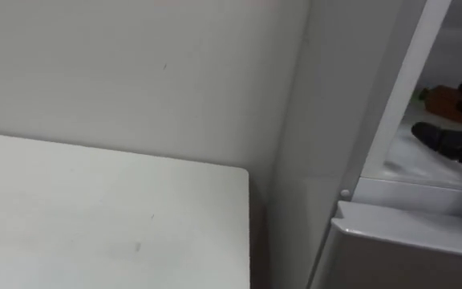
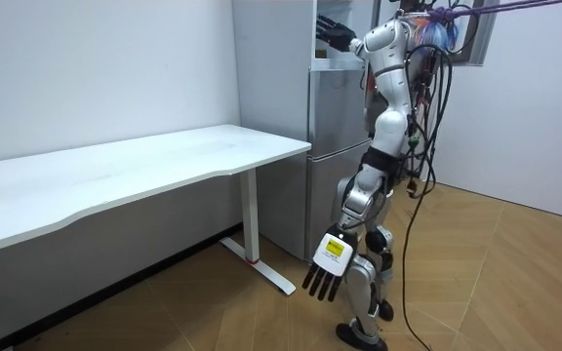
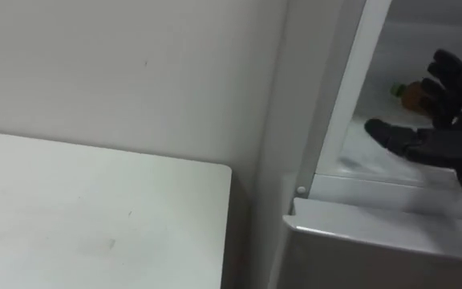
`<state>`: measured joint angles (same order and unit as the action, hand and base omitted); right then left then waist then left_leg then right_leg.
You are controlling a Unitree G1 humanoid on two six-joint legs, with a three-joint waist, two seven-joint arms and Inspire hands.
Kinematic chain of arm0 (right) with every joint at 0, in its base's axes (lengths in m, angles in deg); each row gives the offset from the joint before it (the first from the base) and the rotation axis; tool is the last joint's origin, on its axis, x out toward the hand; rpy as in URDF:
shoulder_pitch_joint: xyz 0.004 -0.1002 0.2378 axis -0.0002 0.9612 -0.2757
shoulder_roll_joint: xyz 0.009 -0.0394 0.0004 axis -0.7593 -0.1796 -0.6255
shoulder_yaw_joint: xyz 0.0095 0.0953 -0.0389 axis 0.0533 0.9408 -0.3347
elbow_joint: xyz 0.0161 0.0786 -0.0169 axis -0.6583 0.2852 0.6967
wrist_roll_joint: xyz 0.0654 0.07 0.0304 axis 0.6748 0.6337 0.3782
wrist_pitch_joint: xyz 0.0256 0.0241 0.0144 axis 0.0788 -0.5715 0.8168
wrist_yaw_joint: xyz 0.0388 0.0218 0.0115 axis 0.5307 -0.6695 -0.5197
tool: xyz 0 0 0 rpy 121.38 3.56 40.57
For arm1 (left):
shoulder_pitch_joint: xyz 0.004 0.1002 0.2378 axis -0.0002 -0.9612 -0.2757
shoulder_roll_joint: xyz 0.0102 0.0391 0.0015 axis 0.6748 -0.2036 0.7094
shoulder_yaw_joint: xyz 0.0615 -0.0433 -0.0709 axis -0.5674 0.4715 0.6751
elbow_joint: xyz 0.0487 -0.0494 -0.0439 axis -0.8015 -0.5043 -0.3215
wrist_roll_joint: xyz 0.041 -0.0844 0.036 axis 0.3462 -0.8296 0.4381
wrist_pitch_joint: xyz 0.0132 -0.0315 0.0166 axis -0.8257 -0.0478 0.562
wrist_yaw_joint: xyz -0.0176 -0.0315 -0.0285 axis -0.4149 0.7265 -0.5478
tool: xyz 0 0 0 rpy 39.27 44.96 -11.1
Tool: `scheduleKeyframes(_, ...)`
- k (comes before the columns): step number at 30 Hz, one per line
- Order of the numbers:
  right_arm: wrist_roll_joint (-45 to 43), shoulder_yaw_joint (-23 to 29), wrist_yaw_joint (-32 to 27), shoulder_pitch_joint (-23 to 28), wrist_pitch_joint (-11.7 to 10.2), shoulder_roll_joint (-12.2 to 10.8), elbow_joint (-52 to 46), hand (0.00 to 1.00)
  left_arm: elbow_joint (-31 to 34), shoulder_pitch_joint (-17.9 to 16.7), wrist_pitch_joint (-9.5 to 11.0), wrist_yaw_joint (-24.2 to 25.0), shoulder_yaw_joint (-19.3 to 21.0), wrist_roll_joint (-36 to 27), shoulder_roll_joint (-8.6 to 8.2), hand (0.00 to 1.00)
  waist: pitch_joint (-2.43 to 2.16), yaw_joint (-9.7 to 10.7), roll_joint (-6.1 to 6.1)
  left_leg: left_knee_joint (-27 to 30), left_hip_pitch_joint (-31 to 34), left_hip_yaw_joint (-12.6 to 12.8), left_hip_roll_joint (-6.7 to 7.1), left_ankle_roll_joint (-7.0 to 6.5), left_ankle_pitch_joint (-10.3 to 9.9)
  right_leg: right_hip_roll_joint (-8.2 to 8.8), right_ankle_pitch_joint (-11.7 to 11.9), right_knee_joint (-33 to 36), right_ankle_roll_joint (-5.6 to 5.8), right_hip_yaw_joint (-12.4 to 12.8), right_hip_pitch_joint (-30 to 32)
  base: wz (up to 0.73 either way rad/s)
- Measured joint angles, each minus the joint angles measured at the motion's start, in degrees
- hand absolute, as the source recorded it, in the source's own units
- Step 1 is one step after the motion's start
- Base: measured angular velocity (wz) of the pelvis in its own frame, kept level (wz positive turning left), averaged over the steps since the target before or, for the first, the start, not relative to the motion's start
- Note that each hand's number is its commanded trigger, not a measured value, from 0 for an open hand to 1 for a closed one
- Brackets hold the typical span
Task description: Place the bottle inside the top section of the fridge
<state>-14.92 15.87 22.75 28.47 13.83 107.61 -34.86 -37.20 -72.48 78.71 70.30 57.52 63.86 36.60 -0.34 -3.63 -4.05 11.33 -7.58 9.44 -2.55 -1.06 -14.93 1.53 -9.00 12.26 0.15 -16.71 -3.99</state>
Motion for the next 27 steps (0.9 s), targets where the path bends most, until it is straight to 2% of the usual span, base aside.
scheduleKeyframes(4,7.1,2.0,1.3,4.6,-0.5,-4.8,-5.3,0.00,0.0,0.1,0.2,-0.3,-0.1,0.2,-1.26,0.00,0.01,0.3,0.45,0.1,-0.1,0.0,0.11,-0.01,0.0,-0.03,0.0,-0.1,0.00,0.7,-0.1,-0.03)
scheduleKeyframes(6,10.9,2.5,3.4,9.1,-2.1,-8.6,-5.9,0.00,0.0,0.2,0.5,-0.5,-0.8,0.0,-1.53,0.00,-0.02,0.3,0.87,0.3,0.1,0.2,0.14,-0.18,-0.2,-0.01,0.0,-0.6,-0.06,0.6,-0.4,0.00)
scheduleKeyframes(7,11.6,2.5,4.0,10.3,-2.2,-9.7,-5.9,0.00,-0.1,0.2,0.5,-0.5,-1.3,0.1,-1.57,0.00,-0.03,0.3,1.10,0.3,0.0,0.5,0.11,-0.22,-0.3,-0.01,0.0,-0.5,-0.06,0.7,-0.4,-0.10)
scheduleKeyframes(9,13.1,3.0,6.4,14.1,-2.9,-14.5,-6.9,0.00,-1.6,0.5,0.5,-0.5,-2.1,0.2,-3.40,0.00,-0.29,0.3,3.07,0.5,0.1,1.6,0.17,-0.55,-0.5,0.19,0.1,0.1,-0.07,1.2,0.3,-0.22)
scheduleKeyframes(10,13.6,3.4,6.6,14.5,-3.1,-15.3,-8.0,0.00,-1.8,0.3,0.5,-0.5,-2.4,0.1,-4.00,0.00,-0.38,0.4,3.68,0.5,0.1,1.7,0.20,-0.60,-0.6,0.24,0.1,0.5,-0.06,1.5,0.6,-0.27)
scheduleKeyframes(11,15.2,3.7,7.6,16.1,-4.1,-16.4,-9.5,0.00,-2.4,0.4,0.6,-0.4,-2.9,0.0,-4.73,0.00,-0.34,0.6,4.86,0.4,0.1,2.4,0.26,-0.69,-0.6,0.23,0.1,1.0,-0.05,2.4,1.1,-0.26)
scheduleKeyframes(14,17.1,3.6,10.0,19.3,-6.1,-19.0,-10.1,0.00,-3.0,0.9,1.8,-0.6,-3.5,0.0,-4.99,0.00,-0.39,1.6,5.33,0.4,0.1,3.2,0.23,-0.66,-0.6,0.28,0.0,1.8,-0.05,3.2,2.0,-0.18)
scheduleKeyframes(19,17.4,3.7,10.3,24.4,-6.3,-21.5,-9.8,0.00,-3.8,1.0,4.2,-0.6,-3.6,0.0,-5.40,0.00,-0.36,3.1,5.26,0.4,-0.1,4.7,0.16,-0.55,-0.5,-0.09,-0.1,2.5,-0.37,5.1,2.8,-0.19)
scheduleKeyframes(21,17.5,4.1,10.5,25.6,-7.2,-23.2,-9.4,0.00,-3.8,1.0,4.9,-0.7,-3.6,-0.1,-5.44,0.00,-0.28,3.5,5.30,0.4,-0.1,5.3,0.19,-0.56,-0.5,-0.09,-0.1,2.5,-0.36,5.5,3.3,-0.12)
scheduleKeyframes(25,19.6,4.2,10.7,26.9,-8.2,-23.8,-5.7,0.00,-3.8,0.8,6.0,-1.6,-3.8,-0.2,-5.43,0.00,-0.15,4.9,5.09,0.4,0.0,5.3,0.23,-0.65,-0.6,0.08,-0.1,2.4,-0.32,5.4,3.8,-0.01)
scheduleKeyframes(27,19.7,4.4,10.4,28.3,-8.7,-25.0,-2.6,0.00,-3.9,0.7,6.1,-2.1,-4.2,-0.2,-5.45,0.00,-0.16,5.1,4.84,0.4,0.1,5.3,0.23,-0.63,-0.7,0.09,-0.1,2.4,-0.30,5.4,3.9,0.00)
